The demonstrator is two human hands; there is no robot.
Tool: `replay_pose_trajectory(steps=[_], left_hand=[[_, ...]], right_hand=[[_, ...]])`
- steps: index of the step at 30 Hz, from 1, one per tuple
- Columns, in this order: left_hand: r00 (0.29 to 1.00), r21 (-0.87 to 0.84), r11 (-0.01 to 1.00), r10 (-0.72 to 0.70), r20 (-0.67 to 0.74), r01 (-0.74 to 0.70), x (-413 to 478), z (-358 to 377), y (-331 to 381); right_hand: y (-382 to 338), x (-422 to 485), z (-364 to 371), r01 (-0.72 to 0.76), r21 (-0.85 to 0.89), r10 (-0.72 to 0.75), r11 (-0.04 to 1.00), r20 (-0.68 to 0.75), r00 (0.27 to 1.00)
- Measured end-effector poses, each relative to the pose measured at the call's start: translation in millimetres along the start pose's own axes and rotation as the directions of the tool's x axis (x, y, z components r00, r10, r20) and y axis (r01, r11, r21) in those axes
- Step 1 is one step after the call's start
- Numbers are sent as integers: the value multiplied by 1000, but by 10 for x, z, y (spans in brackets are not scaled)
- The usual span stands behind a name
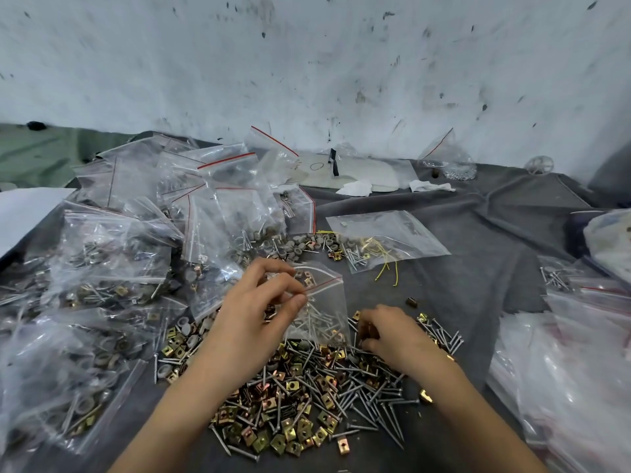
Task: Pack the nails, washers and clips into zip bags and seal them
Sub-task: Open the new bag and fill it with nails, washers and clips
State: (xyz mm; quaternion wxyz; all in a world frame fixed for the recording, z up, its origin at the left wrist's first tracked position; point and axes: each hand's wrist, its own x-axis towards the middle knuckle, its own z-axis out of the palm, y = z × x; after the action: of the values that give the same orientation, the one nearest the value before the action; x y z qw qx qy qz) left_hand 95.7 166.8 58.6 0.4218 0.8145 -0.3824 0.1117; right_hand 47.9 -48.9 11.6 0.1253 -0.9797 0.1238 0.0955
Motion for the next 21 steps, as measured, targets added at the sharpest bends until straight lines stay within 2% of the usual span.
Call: replay_pose_trajectory(steps=[2, 4, 6, 8, 10, 13, 15, 20, 21], left_hand=[[1000, 19, 1000, 16, -1, -16, -7, -9, 18], [1000, 36, 999, 25, 10, -25, -13, -32, 33], [1000, 58, 998, 23, 20, -24, -12, -57, 37], [999, 77, 997, 11, 32, -14, 1, -81, 46], [999, 71, 997, -7, 40, 4, 35, -80, 69], [998, 31, 999, -15, 54, 14, 87, -57, 111], [997, 69, 998, 1, 73, -6, 124, -35, 122], [995, 119, 993, -2, 101, -10, 173, 17, 159], [993, 108, 994, 2, 114, -14, 181, 28, 180]], right_hand=[[0, 11, 10, 8, 22, -8, 1000, 27, 1000], [11, -3, 35, 19, 116, -22, 993, 25, 999], [28, -45, 22, 20, 259, -10, 966, -39, 999], [55, -84, -37, 45, 406, 24, 913, -162, 987], [76, -128, -148, 97, 588, 70, 803, -255, 964], [56, -238, -315, 223, 832, 107, 508, -318, 942], [22, -302, -396, 279, 889, 130, 364, -345, 930], [-115, -442, -581, 339, 933, 98, 118, -351, 931], [-159, -482, -613, 350, 932, 83, 97, -358, 930]])
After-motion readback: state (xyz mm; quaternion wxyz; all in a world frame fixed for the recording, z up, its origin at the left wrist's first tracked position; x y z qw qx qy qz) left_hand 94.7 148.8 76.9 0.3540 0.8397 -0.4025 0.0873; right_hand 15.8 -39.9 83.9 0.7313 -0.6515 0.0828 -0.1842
